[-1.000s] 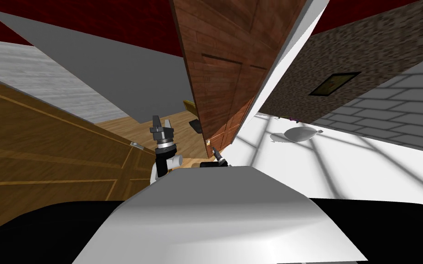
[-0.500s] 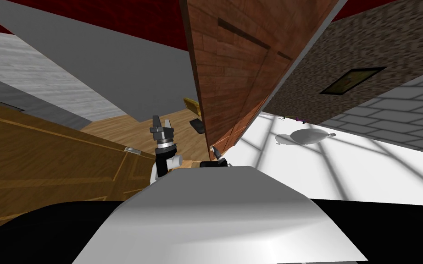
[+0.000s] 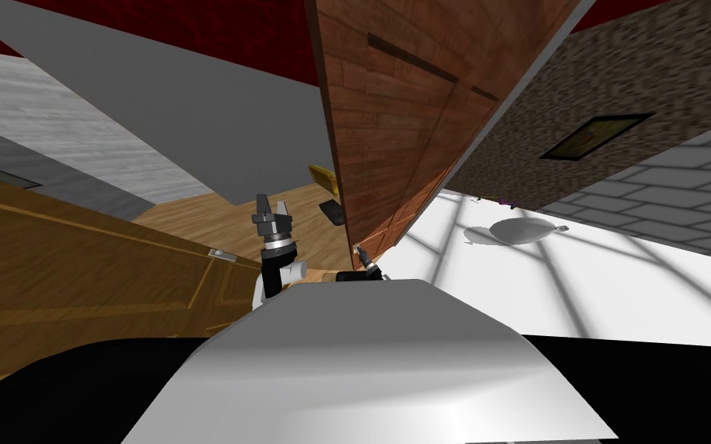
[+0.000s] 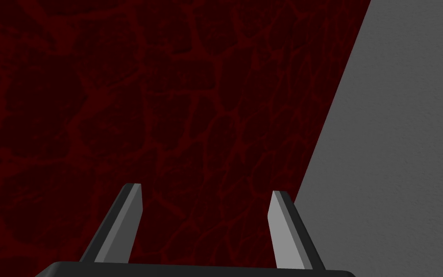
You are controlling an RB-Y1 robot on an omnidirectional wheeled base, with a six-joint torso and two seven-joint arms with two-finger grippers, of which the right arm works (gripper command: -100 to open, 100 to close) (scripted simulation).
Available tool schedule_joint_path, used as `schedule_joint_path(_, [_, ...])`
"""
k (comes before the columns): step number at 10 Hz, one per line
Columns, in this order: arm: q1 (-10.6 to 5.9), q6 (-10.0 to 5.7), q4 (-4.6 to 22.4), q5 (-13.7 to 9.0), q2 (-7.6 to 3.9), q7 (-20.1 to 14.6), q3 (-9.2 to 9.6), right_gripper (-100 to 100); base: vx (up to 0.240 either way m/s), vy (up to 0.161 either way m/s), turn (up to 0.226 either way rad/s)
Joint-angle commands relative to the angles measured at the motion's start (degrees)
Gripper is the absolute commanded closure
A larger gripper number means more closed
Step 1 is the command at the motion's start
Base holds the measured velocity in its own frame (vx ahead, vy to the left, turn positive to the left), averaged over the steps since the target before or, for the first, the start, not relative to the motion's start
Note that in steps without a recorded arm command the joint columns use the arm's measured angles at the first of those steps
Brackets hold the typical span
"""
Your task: Push the door open
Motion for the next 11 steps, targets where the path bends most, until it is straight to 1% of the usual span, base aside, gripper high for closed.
schedule_joint_path(1, [0.08, -0.06, 0.0, 0.0, -0.05, 0.0, 0.0, 100, -0.01, -0.007, -0.004])
schedule_joint_path(3, [0.08, -0.06, 0.0, 0.0, -0.05, 0.0, 0.0, 100, -0.004, -0.002, -0.002])
schedule_joint_path(4, [-0.12, 0.07, 0.4, -0.4, -0.4, 0.2, -0.75, 100, 0.076, 0.074, -0.034])
schedule_joint_path(7, [-0.52, 0.07, 0.7, -1.0, -0.78, 0.6, -1.91, 100, 0.134, 0.114, -0.032])
schedule_joint_path(9, [-1.1, 0.08, 1.2, -1.9, -1.12, 1.0, -3.56, 100, 0.158, 0.149, -0.064])
schedule_joint_path(10, [-1.26, 0.08, 1.4, -2.2, -1.19, 1.2, -4.02, 100, 0.164, 0.156, -0.054])
schedule_joint_path(11, [-1.59, 0.08, 1.7, -2.7, -1.3, 1.5, -4.99, 100, 0.155, 0.132, -0.049])
